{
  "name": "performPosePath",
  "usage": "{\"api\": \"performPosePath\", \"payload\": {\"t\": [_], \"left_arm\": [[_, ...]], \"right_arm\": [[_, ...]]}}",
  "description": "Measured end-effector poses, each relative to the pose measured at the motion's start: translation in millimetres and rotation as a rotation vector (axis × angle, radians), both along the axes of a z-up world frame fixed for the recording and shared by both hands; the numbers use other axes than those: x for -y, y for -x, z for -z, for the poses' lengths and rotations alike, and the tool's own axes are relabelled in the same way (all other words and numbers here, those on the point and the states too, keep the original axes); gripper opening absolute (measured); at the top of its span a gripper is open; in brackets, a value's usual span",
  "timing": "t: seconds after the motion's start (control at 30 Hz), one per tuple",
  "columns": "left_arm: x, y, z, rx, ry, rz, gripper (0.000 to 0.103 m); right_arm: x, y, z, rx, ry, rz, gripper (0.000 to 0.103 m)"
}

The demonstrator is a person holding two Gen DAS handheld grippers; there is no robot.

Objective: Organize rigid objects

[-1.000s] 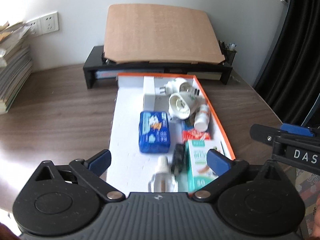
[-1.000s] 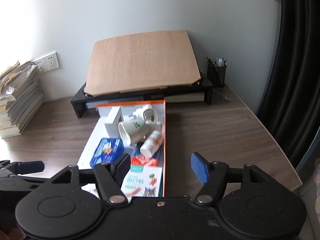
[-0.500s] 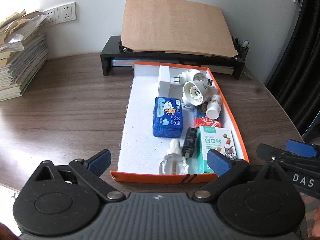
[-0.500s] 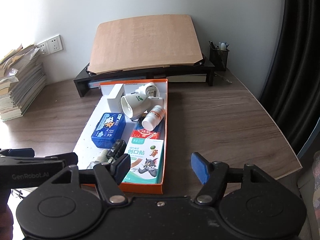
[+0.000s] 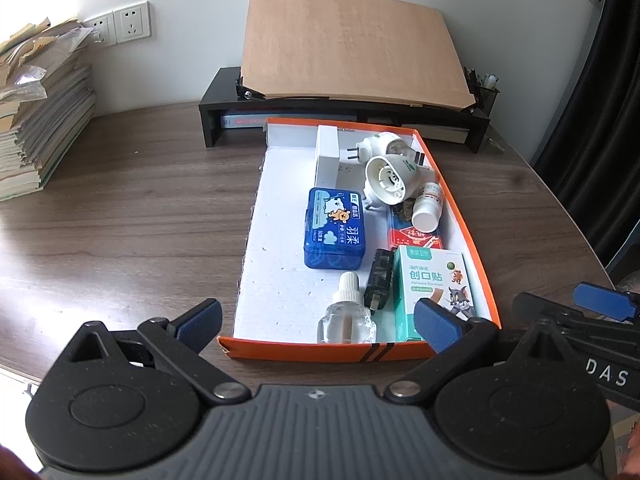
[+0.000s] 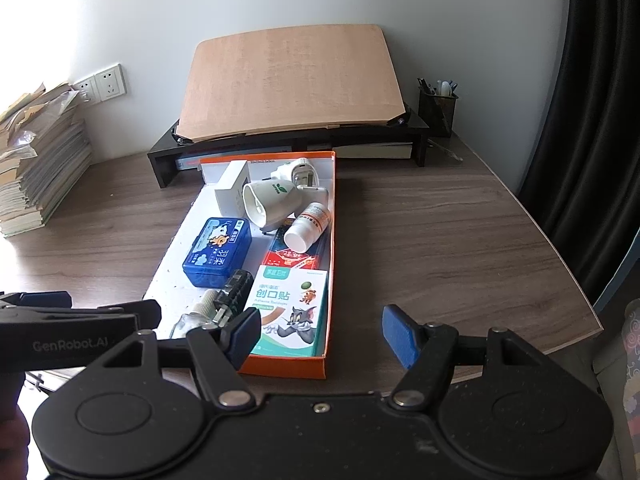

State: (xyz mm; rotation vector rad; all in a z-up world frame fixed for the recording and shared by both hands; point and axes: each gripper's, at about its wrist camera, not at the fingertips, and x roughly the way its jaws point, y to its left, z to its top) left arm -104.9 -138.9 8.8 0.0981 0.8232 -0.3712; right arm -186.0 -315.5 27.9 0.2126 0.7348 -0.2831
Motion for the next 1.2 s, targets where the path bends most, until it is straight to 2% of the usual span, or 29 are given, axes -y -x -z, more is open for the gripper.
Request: {"api": "performPosePath", "payload": {"t": [1.2], "left_arm": [[1.4,-7.6,1.4,-0.013,-0.002,-0.012,0.103]], "right_arm": [[-2.7,-7.3,-2.3,-0.005,0.01,-0.017,0.08]]}}
